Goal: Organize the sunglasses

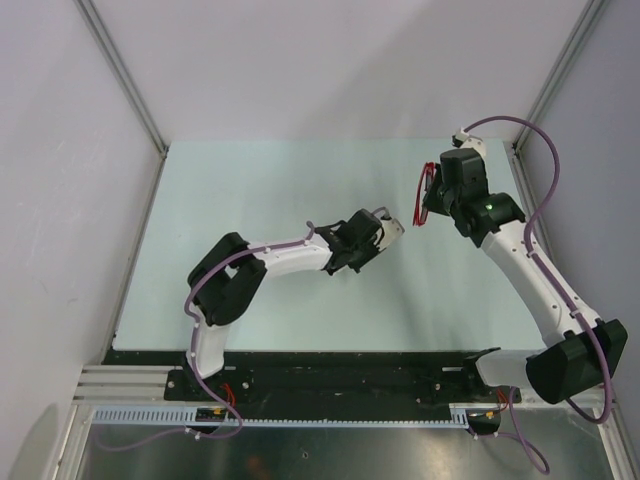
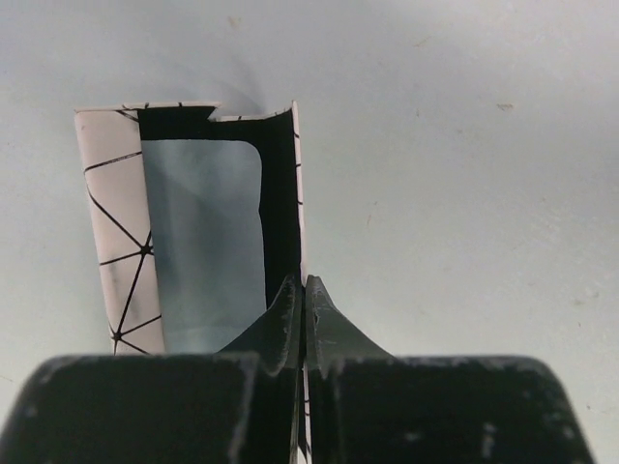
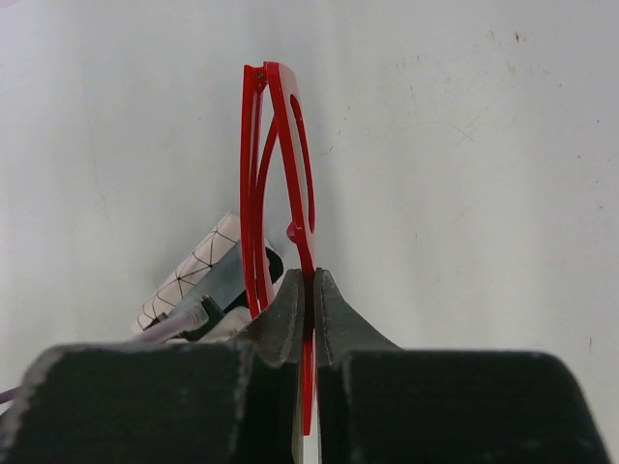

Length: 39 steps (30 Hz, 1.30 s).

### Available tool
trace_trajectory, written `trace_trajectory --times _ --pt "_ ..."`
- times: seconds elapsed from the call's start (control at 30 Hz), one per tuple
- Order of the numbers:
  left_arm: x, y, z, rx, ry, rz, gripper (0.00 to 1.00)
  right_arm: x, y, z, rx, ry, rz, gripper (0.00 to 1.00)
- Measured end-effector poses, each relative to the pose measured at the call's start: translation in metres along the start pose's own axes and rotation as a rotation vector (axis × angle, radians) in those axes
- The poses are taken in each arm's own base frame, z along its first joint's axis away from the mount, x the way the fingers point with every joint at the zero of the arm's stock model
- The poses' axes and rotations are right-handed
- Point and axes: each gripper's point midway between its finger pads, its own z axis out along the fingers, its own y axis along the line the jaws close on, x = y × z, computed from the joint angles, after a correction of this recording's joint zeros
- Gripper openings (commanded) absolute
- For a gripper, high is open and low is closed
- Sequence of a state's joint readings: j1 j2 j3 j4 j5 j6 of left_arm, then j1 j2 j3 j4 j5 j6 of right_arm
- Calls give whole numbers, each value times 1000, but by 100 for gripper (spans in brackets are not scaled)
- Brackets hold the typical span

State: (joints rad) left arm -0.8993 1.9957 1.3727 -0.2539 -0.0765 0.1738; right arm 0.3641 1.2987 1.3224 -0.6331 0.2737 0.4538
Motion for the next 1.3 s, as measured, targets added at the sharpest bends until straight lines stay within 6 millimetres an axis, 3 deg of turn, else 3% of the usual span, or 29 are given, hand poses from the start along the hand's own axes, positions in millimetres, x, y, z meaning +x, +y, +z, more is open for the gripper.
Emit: trace_trajectory --times 0.3,0.53,0.83,1.13,1.17,1.3 --pt "8 -19 -23 52 -10 102 0 -5 0 -12 -14 -21 25 0" --pt "-1 -33 -47 133 -64 126 0 0 -2 -14 -14 -10 32 0" --pt "8 -60 -48 192 -57 211 1 4 0 -13 -24 2 38 0" --pt "38 -61 -42 156 3 270 30 4 1 -13 -31 5 38 0" --pt "39 -60 -42 149 6 271 43 4 1 -13 -31 5 38 0" --pt "38 -54 -41 114 8 270 65 5 2 -13 -36 8 39 0"
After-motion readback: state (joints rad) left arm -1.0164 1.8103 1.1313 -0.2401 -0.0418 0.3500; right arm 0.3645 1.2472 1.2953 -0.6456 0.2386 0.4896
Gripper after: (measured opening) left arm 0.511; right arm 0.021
